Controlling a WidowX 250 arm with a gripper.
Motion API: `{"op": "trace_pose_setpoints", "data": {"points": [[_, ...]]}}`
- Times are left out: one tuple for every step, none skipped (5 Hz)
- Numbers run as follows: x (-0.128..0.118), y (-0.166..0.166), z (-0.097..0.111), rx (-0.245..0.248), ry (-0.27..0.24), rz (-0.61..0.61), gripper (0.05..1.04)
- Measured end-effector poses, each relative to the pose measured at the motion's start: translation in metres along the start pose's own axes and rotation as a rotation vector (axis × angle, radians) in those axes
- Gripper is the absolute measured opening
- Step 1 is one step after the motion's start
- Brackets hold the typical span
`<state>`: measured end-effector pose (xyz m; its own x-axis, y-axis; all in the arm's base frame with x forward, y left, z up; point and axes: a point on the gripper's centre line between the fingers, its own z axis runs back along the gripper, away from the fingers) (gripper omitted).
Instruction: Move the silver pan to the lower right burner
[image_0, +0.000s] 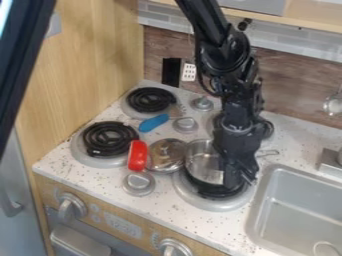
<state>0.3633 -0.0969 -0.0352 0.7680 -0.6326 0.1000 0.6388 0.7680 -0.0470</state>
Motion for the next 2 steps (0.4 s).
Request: {"op": "trace_pose_setpoints", "data": {"points": [[-0.0088,-0.0013,-0.0052,0.004,0.025,0.016,0.068],[-0.0127,-0.0034,-0.0093,-0.001,0.029,0.034,0.068]]}}
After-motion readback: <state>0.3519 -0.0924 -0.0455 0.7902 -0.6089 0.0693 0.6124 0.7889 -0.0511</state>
